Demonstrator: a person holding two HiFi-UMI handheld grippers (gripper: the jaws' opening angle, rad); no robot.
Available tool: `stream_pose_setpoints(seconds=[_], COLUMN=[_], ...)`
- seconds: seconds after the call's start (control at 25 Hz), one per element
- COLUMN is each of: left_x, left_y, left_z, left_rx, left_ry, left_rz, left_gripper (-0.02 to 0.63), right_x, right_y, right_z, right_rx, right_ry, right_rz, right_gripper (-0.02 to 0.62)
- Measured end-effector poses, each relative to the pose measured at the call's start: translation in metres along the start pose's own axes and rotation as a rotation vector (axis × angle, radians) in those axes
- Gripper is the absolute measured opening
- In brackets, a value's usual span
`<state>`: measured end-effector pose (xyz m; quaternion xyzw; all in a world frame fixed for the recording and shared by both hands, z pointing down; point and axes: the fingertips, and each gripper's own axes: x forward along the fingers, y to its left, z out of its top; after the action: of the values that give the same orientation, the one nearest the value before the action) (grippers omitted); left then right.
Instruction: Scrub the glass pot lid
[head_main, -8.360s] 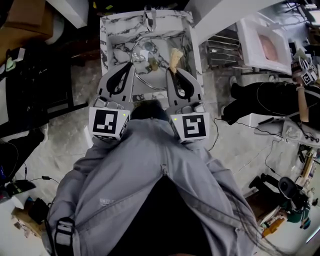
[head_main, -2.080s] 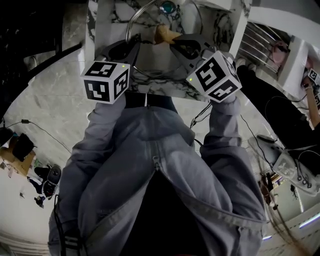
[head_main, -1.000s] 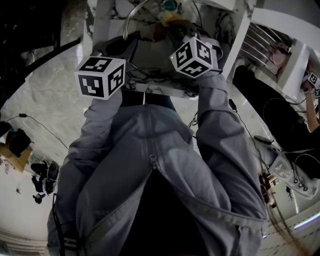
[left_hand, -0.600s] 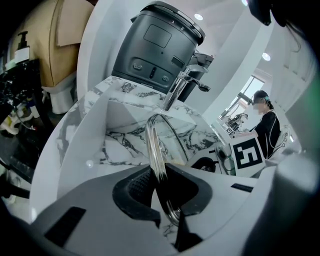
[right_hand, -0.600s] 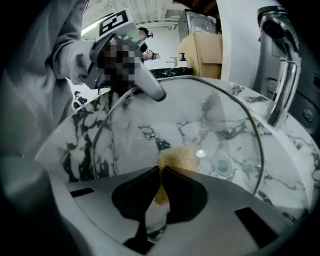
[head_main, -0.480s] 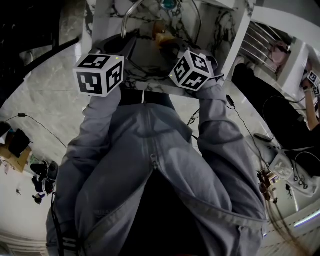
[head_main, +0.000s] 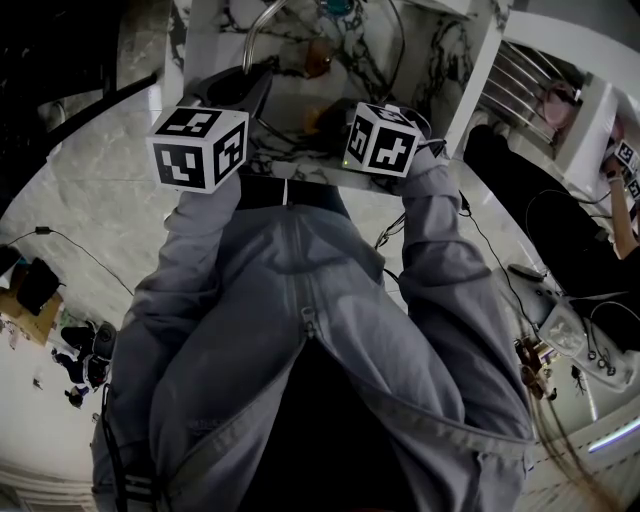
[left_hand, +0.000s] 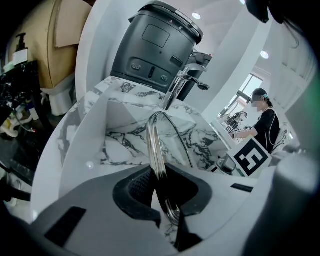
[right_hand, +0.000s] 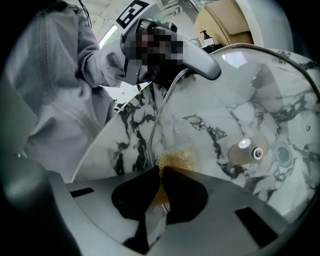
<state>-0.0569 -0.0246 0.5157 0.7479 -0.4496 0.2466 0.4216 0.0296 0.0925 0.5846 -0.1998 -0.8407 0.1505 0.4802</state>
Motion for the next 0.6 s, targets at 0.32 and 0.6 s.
stream_pose_setpoints(seconds=[0.32, 0.6], left_x=[0.0, 0.001], left_y=[-0.001, 0.002], left_z=[-0.001, -0.001], left_rx=[0.011, 0.005], left_ry=[0.004, 0.013], left_rz=[-0.001, -0.002], left_gripper=[0.058, 0.058], right_x=[-0.01, -0.076], right_y=[0.018, -0.035], right_z=[0.003, 0.003], right_rx=[0.061, 0.088], right_ry=[-0.02, -0.075], right_rz=[0.17, -0.163], right_gripper=[0.044, 0.044])
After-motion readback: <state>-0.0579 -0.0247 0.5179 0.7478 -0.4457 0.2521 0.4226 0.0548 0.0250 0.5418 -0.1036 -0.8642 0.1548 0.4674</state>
